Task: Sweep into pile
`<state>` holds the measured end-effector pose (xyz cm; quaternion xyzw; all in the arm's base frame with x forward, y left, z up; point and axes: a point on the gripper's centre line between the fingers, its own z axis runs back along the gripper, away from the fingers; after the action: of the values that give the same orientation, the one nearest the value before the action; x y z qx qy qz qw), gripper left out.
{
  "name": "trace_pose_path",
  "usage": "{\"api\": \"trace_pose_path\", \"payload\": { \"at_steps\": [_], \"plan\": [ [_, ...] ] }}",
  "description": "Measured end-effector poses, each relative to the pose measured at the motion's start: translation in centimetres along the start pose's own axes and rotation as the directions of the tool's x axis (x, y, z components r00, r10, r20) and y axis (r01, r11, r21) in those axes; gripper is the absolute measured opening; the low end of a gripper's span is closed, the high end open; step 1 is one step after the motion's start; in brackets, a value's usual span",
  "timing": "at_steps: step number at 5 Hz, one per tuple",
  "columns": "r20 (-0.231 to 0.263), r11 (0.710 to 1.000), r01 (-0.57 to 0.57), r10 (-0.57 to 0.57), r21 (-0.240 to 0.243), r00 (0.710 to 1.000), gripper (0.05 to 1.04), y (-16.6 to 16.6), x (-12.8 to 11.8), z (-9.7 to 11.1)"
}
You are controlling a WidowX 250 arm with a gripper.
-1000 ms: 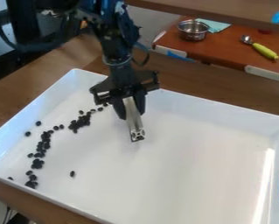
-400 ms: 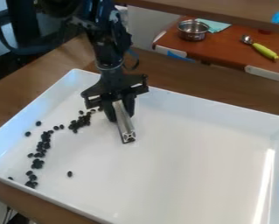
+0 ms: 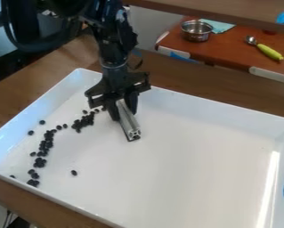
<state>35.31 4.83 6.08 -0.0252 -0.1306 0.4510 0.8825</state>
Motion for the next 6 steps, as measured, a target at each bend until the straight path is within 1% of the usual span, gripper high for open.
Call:
{"api": "trace_pose_path", "payload": {
  "at_steps": [1,2,4,5,6],
  "plan": [
    [0.004,0.998,-0.064,0.064,-0.020,0.998,0.374,1.6,0.1,0.3],
    [0.001,0.998,-0.052,0.052,-0.028,0.999,0.374,2.8,-0.1,0.5],
    [0.009,1.000,0.004,-0.004,-0.024,1.000,0.374,4.4,-0.8,0.7],
    [0.008,0.999,0.031,-0.031,-0.013,0.999,0.374,5.1,-1.3,1.0],
    [-0.010,1.000,0.029,-0.029,0.001,1.000,0.374,6.3,-2.1,1.3]
  ]
}}
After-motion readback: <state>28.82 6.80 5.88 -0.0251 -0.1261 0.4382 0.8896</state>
